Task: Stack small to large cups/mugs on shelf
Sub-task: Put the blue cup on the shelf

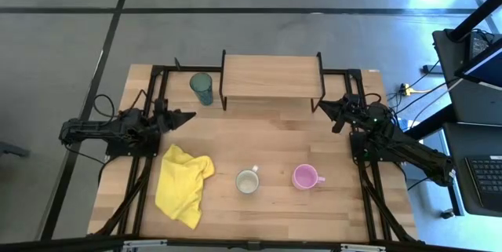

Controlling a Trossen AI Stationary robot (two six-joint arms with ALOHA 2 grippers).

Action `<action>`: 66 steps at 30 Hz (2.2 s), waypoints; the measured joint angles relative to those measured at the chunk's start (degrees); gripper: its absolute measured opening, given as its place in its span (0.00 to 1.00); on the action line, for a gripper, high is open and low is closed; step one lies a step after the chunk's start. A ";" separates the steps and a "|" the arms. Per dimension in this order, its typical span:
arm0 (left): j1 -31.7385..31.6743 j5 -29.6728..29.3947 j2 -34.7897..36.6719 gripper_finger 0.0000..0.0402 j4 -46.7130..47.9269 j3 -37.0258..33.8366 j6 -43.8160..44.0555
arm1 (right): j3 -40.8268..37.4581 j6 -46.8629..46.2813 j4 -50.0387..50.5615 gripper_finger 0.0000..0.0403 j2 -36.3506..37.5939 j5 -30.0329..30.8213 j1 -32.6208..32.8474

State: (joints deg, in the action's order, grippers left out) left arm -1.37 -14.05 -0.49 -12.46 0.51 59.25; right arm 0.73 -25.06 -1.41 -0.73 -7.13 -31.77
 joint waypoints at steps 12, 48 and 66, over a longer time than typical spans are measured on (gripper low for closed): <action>0.02 4.51 -18.44 0.17 43.29 44.31 -35.39 | 0.00 0.00 0.00 0.19 0.01 0.00 0.00; -43.18 22.20 -80.43 0.17 83.65 76.76 -94.28 | 0.00 0.00 0.00 0.19 -0.01 -0.01 0.02; -36.30 18.93 -80.06 0.17 81.13 69.46 -94.32 | 0.00 0.00 0.00 0.19 -0.01 -0.01 0.02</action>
State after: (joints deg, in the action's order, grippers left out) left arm -37.67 4.89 -80.55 68.67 69.96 -35.06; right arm 0.73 -25.06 -1.41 -0.73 -7.14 -31.75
